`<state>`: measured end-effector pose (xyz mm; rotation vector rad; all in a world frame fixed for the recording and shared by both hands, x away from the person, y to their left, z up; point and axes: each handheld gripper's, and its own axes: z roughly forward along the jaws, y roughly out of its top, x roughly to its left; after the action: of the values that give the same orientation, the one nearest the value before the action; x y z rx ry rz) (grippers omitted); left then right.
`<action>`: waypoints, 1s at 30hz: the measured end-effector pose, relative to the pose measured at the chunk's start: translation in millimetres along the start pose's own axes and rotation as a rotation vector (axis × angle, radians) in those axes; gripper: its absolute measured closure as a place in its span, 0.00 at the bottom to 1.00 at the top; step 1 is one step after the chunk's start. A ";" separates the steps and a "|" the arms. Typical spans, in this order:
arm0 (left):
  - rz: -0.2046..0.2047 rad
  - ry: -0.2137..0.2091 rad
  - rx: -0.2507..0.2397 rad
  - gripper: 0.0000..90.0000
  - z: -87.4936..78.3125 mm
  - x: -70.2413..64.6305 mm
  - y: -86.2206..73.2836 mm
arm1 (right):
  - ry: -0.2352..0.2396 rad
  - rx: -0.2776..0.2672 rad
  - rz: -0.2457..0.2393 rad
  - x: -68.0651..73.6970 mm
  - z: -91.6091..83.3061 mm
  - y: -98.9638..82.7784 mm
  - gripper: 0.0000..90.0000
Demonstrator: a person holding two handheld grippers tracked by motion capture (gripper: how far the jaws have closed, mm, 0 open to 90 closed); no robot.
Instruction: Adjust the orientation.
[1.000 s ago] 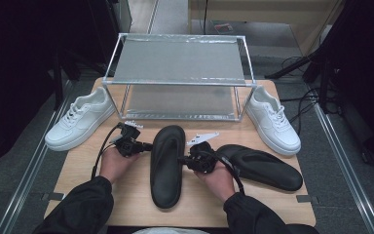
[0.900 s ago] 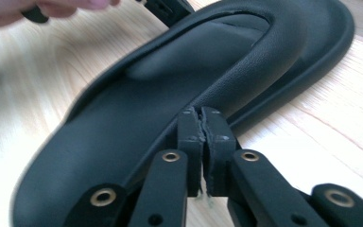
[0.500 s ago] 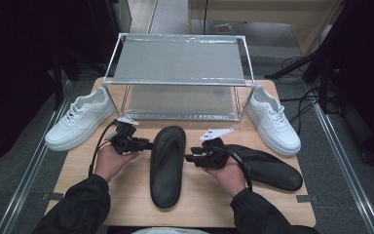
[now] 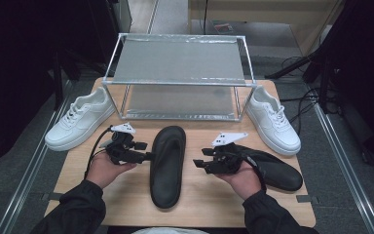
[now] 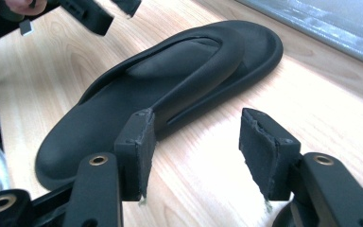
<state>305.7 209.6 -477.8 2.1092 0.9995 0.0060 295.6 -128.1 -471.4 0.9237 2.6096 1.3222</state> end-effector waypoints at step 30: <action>0.012 -0.041 0.010 0.41 9.1 -11.1 7.9 | -0.061 -0.031 0.082 -36.0 -54.2 -37.9 0.51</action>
<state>306.0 193.3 -475.5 2.1156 0.9643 -0.0366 289.3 -203.2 -473.1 1.0601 2.5237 1.3271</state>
